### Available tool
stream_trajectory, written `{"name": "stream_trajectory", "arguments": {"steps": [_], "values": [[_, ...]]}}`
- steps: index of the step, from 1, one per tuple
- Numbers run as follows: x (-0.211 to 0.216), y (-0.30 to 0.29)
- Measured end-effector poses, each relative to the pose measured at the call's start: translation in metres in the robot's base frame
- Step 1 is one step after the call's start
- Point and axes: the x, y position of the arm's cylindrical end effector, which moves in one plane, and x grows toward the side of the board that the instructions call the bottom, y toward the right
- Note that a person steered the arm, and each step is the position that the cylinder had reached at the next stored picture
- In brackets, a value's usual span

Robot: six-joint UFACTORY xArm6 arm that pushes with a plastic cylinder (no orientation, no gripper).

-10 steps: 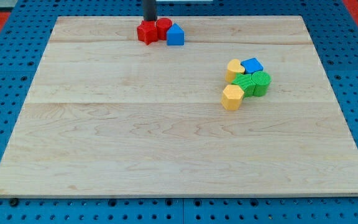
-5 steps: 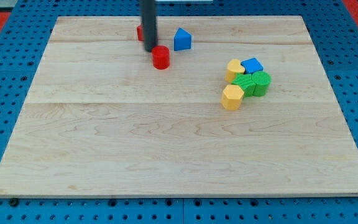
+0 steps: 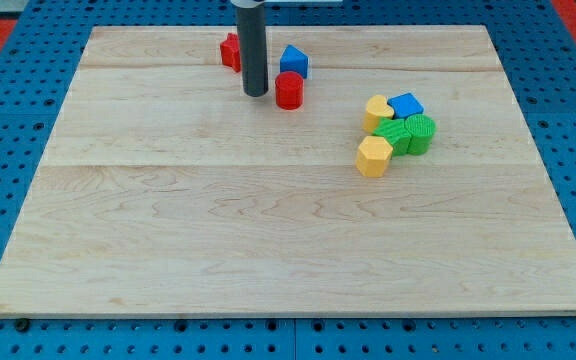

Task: Place the red circle to the left of green star

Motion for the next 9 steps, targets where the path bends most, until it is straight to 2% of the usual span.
{"name": "stream_trajectory", "arguments": {"steps": [1, 2, 3, 7, 8, 9], "values": [[-0.011, 0.024], [0.010, 0.071], [0.010, 0.090], [0.065, 0.101], [0.043, 0.074], [0.001, 0.083]]}}
